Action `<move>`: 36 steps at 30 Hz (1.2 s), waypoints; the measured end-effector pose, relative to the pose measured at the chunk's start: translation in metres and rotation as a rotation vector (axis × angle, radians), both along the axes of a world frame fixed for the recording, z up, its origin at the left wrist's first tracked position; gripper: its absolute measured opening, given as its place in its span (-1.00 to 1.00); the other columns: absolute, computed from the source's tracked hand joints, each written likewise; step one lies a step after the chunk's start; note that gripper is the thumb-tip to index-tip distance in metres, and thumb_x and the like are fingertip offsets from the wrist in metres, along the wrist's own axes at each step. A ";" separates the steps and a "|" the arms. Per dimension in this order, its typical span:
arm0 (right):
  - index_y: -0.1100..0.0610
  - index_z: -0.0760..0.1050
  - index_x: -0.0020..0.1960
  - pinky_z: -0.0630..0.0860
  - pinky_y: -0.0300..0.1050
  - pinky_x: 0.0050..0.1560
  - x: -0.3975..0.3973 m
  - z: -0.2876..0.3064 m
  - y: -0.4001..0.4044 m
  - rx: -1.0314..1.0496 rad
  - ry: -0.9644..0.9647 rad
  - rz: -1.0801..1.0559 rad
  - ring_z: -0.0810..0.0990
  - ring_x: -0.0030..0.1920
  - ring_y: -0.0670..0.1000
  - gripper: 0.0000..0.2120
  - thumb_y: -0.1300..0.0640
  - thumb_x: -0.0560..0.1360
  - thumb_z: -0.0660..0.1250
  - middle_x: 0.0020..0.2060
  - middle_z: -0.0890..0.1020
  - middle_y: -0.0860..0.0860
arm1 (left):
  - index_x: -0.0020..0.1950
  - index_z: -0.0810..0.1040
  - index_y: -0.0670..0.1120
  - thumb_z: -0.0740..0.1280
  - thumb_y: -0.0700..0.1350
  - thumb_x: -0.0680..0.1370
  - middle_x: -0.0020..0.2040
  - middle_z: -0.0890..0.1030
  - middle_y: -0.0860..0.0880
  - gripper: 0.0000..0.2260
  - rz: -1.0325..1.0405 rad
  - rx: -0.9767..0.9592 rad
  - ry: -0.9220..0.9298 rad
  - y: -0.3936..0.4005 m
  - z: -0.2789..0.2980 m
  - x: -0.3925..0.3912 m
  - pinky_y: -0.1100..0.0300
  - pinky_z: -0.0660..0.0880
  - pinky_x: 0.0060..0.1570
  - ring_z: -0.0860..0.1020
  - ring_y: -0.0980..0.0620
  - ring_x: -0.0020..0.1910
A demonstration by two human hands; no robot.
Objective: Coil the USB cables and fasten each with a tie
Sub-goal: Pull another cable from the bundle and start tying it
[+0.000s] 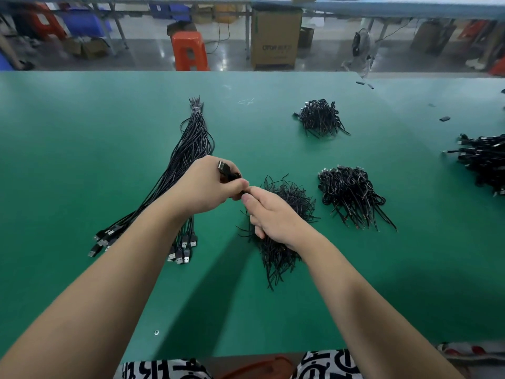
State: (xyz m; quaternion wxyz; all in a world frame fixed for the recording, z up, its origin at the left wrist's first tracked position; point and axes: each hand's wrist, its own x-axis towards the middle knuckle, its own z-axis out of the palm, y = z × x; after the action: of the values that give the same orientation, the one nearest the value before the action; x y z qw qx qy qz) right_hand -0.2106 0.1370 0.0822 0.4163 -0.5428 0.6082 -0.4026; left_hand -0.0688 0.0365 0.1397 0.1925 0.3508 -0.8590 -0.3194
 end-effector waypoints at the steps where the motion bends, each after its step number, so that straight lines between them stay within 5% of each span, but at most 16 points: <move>1: 0.01 0.51 0.09 0.45 0.02 -0.32 -0.001 0.000 -0.001 -0.003 0.016 -0.008 0.33 -0.49 -0.05 -0.78 0.00 0.69 0.10 -0.48 0.31 -0.17 | -0.26 0.66 -0.01 0.43 -0.06 0.50 -0.41 0.63 0.01 -0.86 -0.008 -0.003 -0.010 0.000 0.000 -0.002 0.21 0.43 -0.47 0.45 0.12 -0.53; 6: 0.04 0.40 -0.09 0.40 0.05 -0.33 -0.005 0.001 -0.003 0.013 0.009 -0.024 0.28 -0.48 -0.03 -0.74 0.03 0.71 0.06 -0.43 0.30 -0.07 | -0.23 0.64 -0.01 0.46 -0.06 0.50 -0.50 0.53 0.11 -0.88 -0.004 0.049 0.021 0.000 -0.003 -0.012 0.32 0.33 -0.51 0.39 0.16 -0.55; 11: 0.25 0.40 0.01 0.42 0.04 -0.35 -0.017 -0.001 -0.006 -0.001 -0.006 -0.213 0.30 -0.46 -0.04 -0.68 0.02 0.72 0.04 -0.37 0.32 -0.01 | -0.01 0.58 -0.12 0.44 -0.17 0.55 -0.42 0.45 0.07 -0.93 -0.027 0.567 0.313 -0.001 -0.032 -0.009 0.23 0.28 -0.49 0.34 0.10 -0.49; 15: 0.13 0.36 -0.10 0.37 -0.07 -0.41 -0.031 -0.006 -0.004 -0.022 -0.097 -0.388 0.29 -0.47 -0.10 -0.70 0.01 0.72 0.04 -0.37 0.31 -0.05 | -0.15 0.59 0.03 0.44 -0.11 0.55 -0.18 0.57 0.16 -0.90 0.078 0.103 -0.183 0.002 -0.086 -0.001 0.19 0.52 -0.09 0.49 0.27 -0.31; 18: 0.11 0.38 -0.11 0.39 -0.11 -0.40 -0.035 -0.012 -0.002 0.011 -0.119 -0.424 0.30 -0.47 -0.12 -0.69 0.00 0.72 0.04 -0.35 0.33 -0.05 | -0.02 0.60 0.06 0.44 -0.06 0.55 0.03 0.49 0.08 -0.94 0.084 0.091 -0.292 0.011 -0.124 0.001 0.12 0.48 0.17 0.47 0.12 -0.14; 22: 0.12 0.37 -0.11 0.39 -0.12 -0.40 -0.033 -0.018 0.000 0.043 -0.121 -0.386 0.30 -0.47 -0.12 -0.70 0.01 0.72 0.04 -0.35 0.34 -0.06 | 0.07 0.61 0.07 0.43 0.03 0.54 0.08 0.44 0.10 -0.86 0.081 0.067 -0.280 0.020 -0.151 -0.001 0.09 0.50 0.10 0.49 0.05 -0.05; 32: 0.12 0.38 -0.10 0.37 -0.04 -0.36 -0.032 -0.022 0.003 0.076 -0.049 -0.375 0.30 -0.43 -0.08 -0.69 0.01 0.71 0.03 -0.35 0.35 -0.02 | -0.07 0.60 0.08 0.40 0.02 0.57 0.00 0.50 0.08 -0.95 0.016 -0.006 -0.363 0.017 -0.141 -0.002 0.07 0.53 0.03 0.53 0.03 -0.03; 36: 0.13 0.38 -0.11 0.34 -0.08 -0.38 -0.031 -0.021 0.003 0.081 -0.083 -0.395 0.32 -0.41 -0.09 -0.69 0.02 0.71 0.03 -0.27 0.42 0.01 | -0.18 0.60 0.10 0.47 0.00 0.52 -0.08 0.55 0.10 -0.90 -0.007 0.062 -0.356 0.007 -0.124 0.011 0.21 0.47 -0.06 0.53 0.11 -0.13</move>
State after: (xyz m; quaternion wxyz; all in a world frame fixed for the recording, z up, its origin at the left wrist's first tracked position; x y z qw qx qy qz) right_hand -0.2418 0.1398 0.0607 0.3755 -0.3786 0.7008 -0.4738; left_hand -0.0578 0.0437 0.0158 0.0255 0.4047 -0.8704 -0.2792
